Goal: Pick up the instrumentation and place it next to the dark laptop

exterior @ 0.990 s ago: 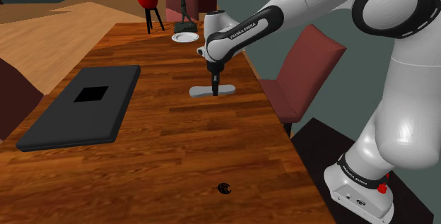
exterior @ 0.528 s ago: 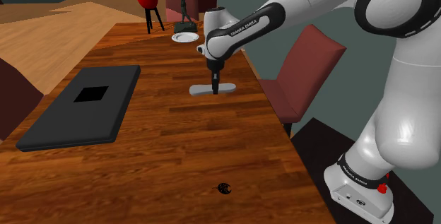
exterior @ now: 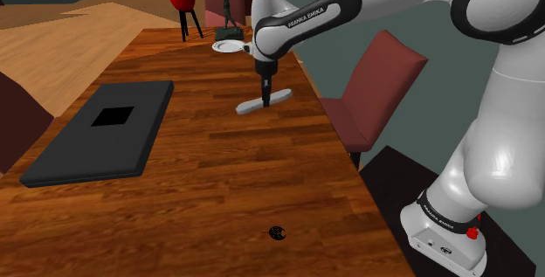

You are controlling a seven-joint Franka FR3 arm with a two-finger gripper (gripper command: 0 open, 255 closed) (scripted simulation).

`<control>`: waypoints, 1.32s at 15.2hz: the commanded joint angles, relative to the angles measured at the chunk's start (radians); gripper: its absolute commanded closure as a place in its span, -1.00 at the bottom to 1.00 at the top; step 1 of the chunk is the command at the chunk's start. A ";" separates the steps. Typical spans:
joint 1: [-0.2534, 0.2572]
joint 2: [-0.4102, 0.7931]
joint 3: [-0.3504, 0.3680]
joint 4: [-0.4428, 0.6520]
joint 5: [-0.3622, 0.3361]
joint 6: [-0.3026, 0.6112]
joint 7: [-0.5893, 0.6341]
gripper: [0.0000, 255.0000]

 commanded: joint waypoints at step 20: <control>0.123 0.037 0.071 0.208 -0.022 -0.172 0.197 1.00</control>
